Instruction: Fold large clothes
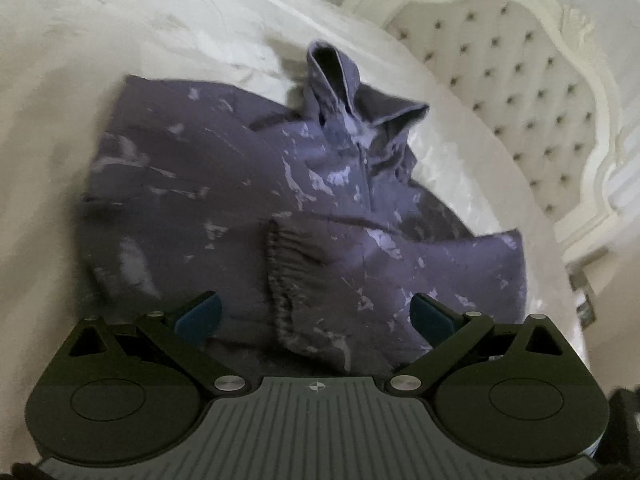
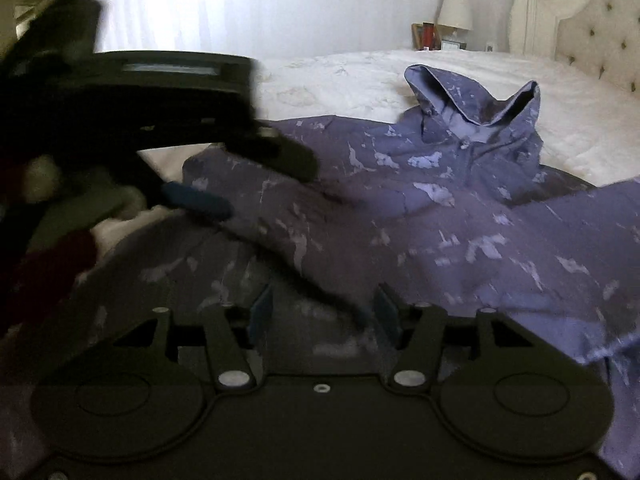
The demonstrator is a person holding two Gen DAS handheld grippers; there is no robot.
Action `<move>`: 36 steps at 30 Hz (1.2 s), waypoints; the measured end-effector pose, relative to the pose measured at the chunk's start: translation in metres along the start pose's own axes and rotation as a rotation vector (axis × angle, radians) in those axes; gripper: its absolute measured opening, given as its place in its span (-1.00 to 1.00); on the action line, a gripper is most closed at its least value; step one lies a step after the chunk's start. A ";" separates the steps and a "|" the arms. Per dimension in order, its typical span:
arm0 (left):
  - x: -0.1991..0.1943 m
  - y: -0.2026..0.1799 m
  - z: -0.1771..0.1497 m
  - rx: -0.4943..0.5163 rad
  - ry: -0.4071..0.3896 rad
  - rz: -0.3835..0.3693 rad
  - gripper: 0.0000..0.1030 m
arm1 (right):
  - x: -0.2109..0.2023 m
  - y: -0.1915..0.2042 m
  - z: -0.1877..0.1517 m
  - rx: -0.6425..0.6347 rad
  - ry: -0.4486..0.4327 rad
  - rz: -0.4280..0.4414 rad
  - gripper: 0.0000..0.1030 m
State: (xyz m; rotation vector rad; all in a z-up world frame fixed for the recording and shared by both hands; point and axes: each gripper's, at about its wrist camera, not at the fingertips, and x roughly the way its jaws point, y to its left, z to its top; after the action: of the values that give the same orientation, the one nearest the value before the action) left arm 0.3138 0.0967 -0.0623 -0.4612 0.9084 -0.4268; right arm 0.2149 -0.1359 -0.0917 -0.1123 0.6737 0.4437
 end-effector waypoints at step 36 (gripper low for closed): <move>-0.033 0.000 0.031 0.110 -0.139 0.087 -0.81 | -0.029 -0.193 -0.026 0.408 -0.044 -0.250 0.32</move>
State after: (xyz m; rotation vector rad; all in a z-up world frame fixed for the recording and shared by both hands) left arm 0.3213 0.1209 -0.0242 -0.3449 0.7638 -0.3589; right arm 0.2632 -0.3263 -0.1014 0.1972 0.6847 0.0633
